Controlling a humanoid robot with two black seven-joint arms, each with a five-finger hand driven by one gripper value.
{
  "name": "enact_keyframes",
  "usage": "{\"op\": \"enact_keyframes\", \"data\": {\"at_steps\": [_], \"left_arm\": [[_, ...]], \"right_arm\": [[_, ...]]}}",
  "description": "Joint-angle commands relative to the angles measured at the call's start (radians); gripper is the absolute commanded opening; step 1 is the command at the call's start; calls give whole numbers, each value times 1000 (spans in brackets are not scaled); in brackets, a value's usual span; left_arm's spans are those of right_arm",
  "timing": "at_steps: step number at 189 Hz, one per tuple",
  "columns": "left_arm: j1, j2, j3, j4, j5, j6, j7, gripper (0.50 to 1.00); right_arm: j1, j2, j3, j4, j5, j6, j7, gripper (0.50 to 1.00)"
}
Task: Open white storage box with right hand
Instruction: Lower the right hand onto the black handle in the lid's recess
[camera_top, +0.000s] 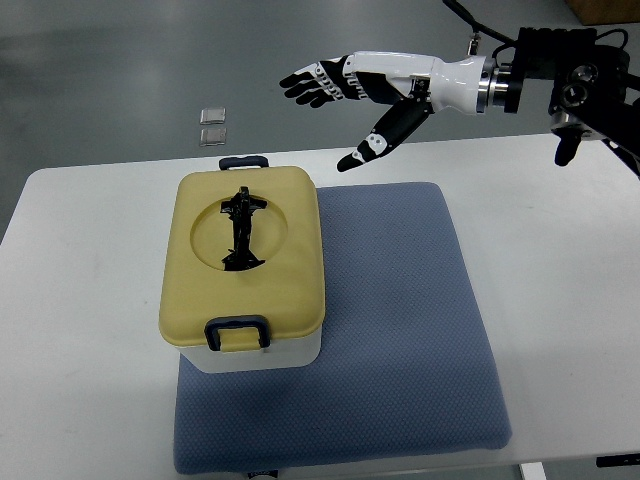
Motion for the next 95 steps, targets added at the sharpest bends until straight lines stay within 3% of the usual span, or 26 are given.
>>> {"op": "enact_keyframes", "data": {"at_steps": [1,37,95], "left_arm": [[0,0,0,-1,0,0,0,1000],[0,0,0,1,0,0,0,1000],[0,0,0,-1,0,0,0,1000]], "right_arm": [[39,7,-14,36,-84,0,9,932],[107,19,-23,81,-190,0,14,932],[223,173,-169,82,-342,0,30,930]]}}
